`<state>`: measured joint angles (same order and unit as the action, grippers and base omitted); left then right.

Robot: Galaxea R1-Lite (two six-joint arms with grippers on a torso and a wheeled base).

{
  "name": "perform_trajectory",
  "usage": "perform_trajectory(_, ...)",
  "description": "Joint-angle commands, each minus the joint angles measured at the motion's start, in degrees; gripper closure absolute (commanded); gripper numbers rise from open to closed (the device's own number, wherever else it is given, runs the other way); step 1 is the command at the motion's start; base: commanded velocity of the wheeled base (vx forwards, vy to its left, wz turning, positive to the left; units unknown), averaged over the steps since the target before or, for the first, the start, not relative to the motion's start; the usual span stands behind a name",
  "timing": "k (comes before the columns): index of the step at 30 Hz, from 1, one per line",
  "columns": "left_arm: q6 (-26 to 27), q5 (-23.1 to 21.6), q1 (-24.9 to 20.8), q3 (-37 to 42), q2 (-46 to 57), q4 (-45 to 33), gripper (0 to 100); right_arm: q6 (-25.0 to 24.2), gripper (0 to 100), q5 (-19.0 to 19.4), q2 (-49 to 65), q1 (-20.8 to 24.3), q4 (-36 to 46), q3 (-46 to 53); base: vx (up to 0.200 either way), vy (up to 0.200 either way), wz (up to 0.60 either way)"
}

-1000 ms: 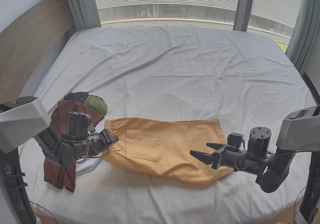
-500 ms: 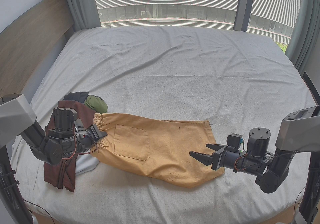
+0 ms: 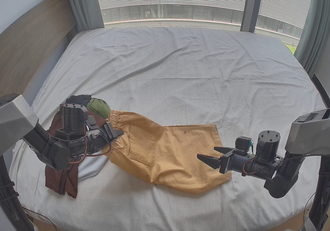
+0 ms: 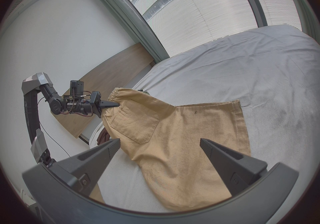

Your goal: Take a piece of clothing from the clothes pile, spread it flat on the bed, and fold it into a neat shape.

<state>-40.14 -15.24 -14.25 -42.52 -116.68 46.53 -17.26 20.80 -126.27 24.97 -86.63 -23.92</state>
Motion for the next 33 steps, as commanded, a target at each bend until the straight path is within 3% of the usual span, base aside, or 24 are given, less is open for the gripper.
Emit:
perform_trajectory(1,-0.4,0.3,-2.4,-1.8,0.5,-0.2,100,-0.1,0,0.0,0.5,-0.9,0.0,-0.2,0.0,0.0,0.0)
perform_trajectory(19,-7.0,0.6,-14.8,-14.9,-1.0,-8.4,100,-0.1,0,0.2,4.9,-7.0,0.8,-1.7,0.0,0.0,0.0)
perform_trajectory(33,-7.1,2.0,-19.4,-21.6,-9.4,-10.8,100,-0.3,0,0.2,4.8,-9.9,1.0,-3.7,0.0,0.0,0.0)
